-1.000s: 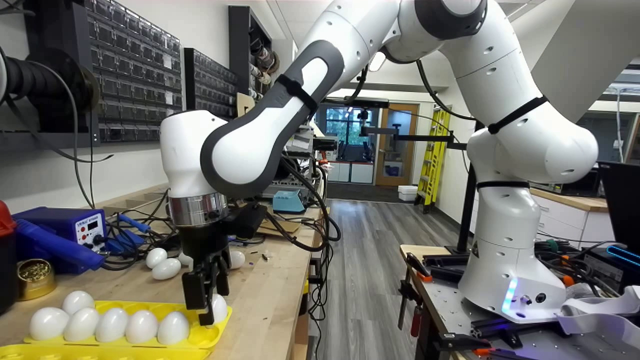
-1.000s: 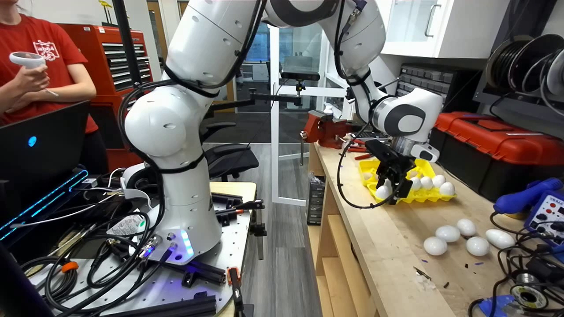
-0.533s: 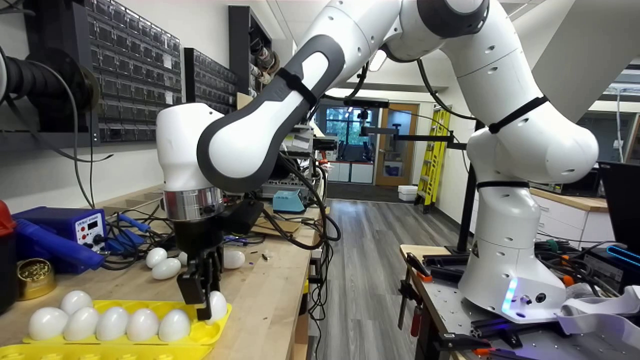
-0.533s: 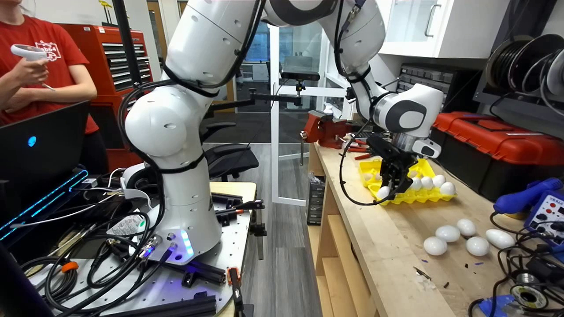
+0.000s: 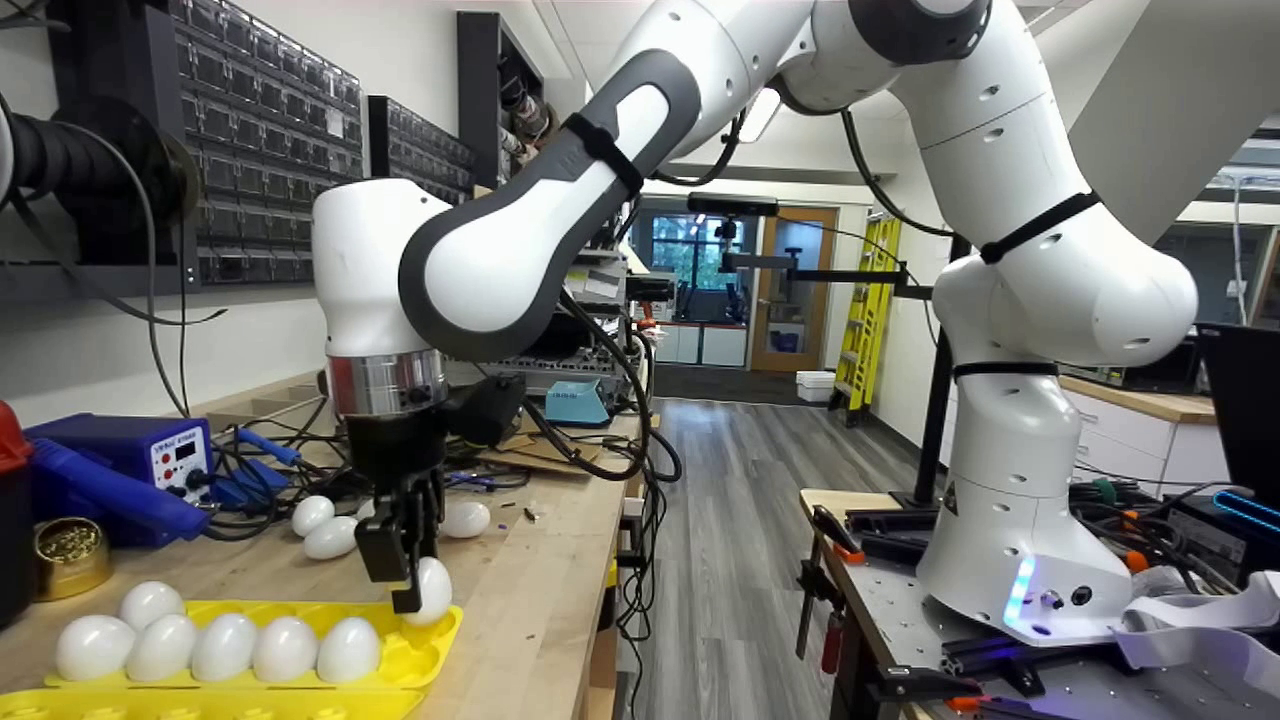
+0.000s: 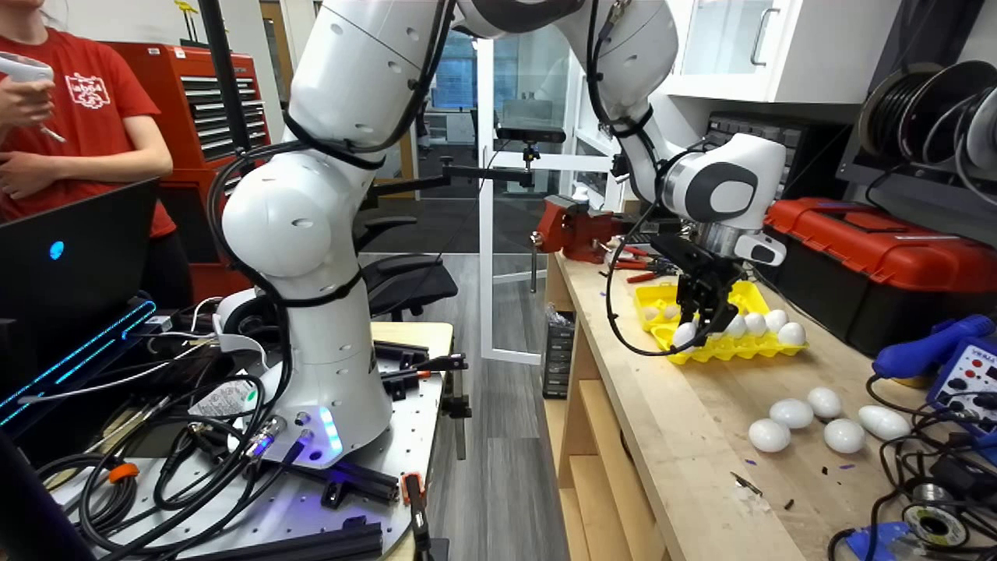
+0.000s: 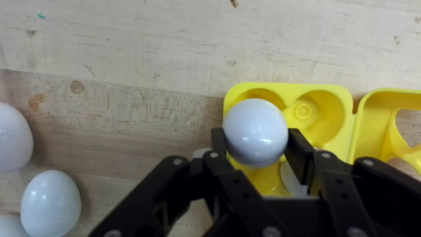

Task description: Take one egg from the tray and put it on the counter

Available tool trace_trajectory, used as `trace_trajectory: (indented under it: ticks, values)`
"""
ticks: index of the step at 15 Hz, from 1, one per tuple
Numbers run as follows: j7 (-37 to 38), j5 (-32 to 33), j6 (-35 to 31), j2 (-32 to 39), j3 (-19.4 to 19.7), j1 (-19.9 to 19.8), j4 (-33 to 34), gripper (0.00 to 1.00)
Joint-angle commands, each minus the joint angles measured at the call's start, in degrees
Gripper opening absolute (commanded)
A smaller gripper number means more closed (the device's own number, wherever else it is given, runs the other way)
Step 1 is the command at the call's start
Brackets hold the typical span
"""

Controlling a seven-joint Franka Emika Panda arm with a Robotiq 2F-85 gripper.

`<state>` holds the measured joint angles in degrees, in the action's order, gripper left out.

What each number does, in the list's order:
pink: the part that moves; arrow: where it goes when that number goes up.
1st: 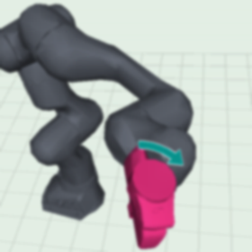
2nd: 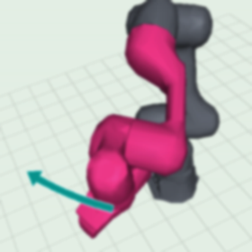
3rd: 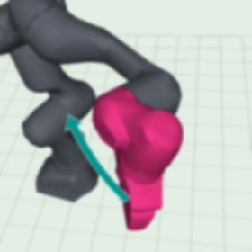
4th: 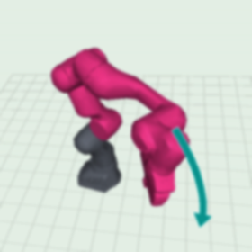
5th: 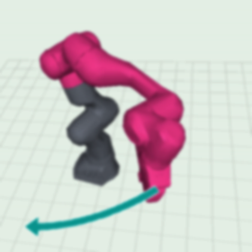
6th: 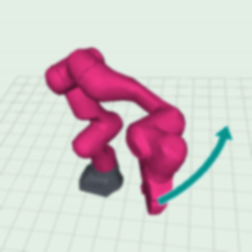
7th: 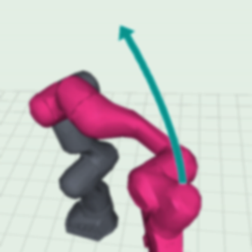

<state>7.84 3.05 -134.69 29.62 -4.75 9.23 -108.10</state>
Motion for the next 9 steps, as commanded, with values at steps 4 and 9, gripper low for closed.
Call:
trace_trajectory:
  ticks: [4,9]
  values:
    - [3.36,3.42,1.70,-4.22,3.77,0.78,-1.13,0.24]
    - [9.46,8.17,2.39,-0.82,7.25,1.84,1.57,0.24]
